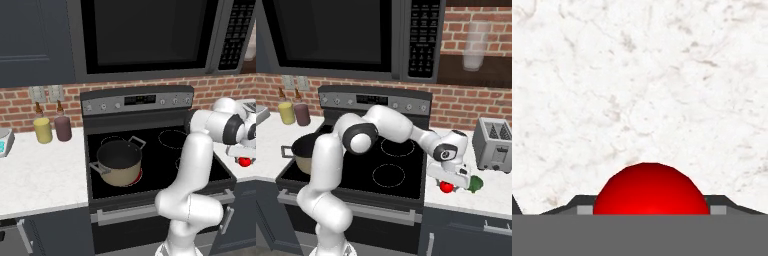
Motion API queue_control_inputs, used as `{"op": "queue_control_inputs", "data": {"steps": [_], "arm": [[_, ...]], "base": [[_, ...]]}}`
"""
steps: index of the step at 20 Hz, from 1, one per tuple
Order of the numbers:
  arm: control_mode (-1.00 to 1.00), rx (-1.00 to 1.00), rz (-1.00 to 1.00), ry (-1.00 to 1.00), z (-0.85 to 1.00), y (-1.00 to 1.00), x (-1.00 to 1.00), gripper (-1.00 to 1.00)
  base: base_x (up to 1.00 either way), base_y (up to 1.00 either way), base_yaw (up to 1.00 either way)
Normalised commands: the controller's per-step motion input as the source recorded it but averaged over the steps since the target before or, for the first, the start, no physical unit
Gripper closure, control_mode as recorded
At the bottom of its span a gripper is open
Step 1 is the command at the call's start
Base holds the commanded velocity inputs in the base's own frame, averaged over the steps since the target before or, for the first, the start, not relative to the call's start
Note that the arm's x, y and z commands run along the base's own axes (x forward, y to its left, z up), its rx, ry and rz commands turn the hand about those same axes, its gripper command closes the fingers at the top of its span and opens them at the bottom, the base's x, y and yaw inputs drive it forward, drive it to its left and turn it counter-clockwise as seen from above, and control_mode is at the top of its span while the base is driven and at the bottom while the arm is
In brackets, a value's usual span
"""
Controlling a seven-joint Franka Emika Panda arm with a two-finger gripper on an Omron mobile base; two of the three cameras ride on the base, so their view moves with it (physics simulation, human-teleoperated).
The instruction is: Put the tomato and broccoli in the pot. Retrieve the spatula and lightly stir the vegetables in the pot.
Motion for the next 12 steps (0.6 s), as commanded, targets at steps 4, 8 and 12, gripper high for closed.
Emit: {"op": "queue_control_inputs", "data": {"steps": [4,8,12], "arm": [[-1.00,-0.02,0.00,0.00,-0.03,0.00,-0.05,1.00],[-1.00,0.02,0.00,-0.05,0.32,0.07,-0.36,1.00],[-1.00,0.00,0.00,-0.21,0.98,0.65,-0.44,1.00]], "base": [[0.00,0.00,0.00],[0.00,0.00,0.00],[0.00,0.00,0.00]]}}
